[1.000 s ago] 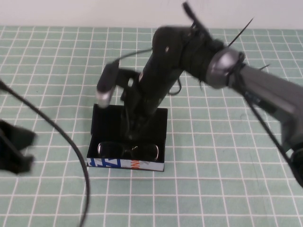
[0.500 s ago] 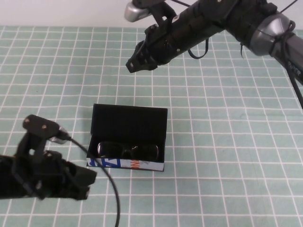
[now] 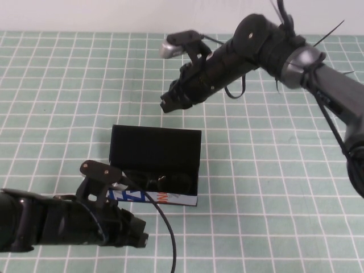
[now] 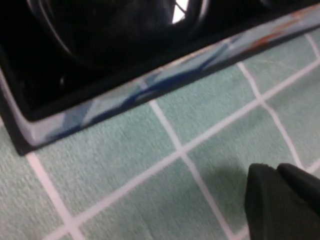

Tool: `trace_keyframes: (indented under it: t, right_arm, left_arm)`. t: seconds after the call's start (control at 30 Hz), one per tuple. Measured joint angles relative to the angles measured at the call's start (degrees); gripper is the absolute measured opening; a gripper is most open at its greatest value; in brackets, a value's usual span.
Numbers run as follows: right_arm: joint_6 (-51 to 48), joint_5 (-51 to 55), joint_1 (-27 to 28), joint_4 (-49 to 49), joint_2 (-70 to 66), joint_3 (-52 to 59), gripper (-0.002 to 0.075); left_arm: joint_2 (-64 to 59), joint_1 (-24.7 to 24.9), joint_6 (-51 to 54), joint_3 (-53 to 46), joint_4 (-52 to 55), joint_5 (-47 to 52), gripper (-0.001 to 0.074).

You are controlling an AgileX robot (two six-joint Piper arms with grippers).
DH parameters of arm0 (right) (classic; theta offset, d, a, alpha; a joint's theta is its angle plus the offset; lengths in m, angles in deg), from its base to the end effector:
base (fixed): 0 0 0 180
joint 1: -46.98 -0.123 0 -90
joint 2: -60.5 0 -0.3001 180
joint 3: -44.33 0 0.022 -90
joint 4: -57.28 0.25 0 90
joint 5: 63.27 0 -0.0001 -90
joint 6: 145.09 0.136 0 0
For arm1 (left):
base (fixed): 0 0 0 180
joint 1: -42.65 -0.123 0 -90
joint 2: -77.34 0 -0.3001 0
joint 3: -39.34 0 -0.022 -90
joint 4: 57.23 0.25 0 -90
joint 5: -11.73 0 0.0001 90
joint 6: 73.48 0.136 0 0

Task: Return glasses to glasses case
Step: Close the glasses case

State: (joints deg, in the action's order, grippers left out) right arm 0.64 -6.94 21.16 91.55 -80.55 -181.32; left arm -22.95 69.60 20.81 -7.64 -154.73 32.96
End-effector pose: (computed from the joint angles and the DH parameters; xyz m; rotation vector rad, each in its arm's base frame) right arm 0.4678 0.2972 0.2098 -1.0294 2.3145 0.7060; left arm 0.2285 -0.1711 0.1167 0.6635 2.4735 -0.6753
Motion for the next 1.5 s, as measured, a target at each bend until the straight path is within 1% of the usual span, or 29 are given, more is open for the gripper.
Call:
trace_keyframes:
  t: [0.27,0.47,0.67,0.83,1.13,1.33,1.5]
  right_arm:
    - [0.00,2.00,0.04,0.00,-2.36,0.00,-0.0011]
    - [0.00,6.10,0.13,0.00,-2.61,0.00,-0.0011]
    - [-3.28,10.83,0.26,0.43,-2.61,0.00,-0.0011]
    - [-6.20,13.08,0.26,3.75,-2.61,0.00,-0.0011]
    - [-9.63,13.30,0.26,12.59,-2.61,-0.02,-0.0012]
    - [-9.31,13.30,0.26,15.91,-2.61,-0.12,-0.0012]
    - [-7.75,13.30,-0.18,16.55,-2.61,0.90,-0.0012]
  left_arm:
    - [-0.49,0.14,0.35,3.10,-0.90,-1.42,-0.0002]
    - [-0.49,0.14,0.35,4.01,-0.99,-4.33,-0.0002]
    - [-0.49,0.14,0.35,4.01,-0.99,-5.04,-0.0002]
    - [-0.49,0.14,0.35,4.01,-0.99,-5.24,-0.0002]
    - [-0.49,0.14,0.35,4.01,-1.03,-5.61,-0.0002]
    - [-0.49,0.14,0.35,4.01,-1.03,-5.99,-0.0002]
    - [-0.49,0.14,0.35,4.01,-1.03,-6.90,-0.0002]
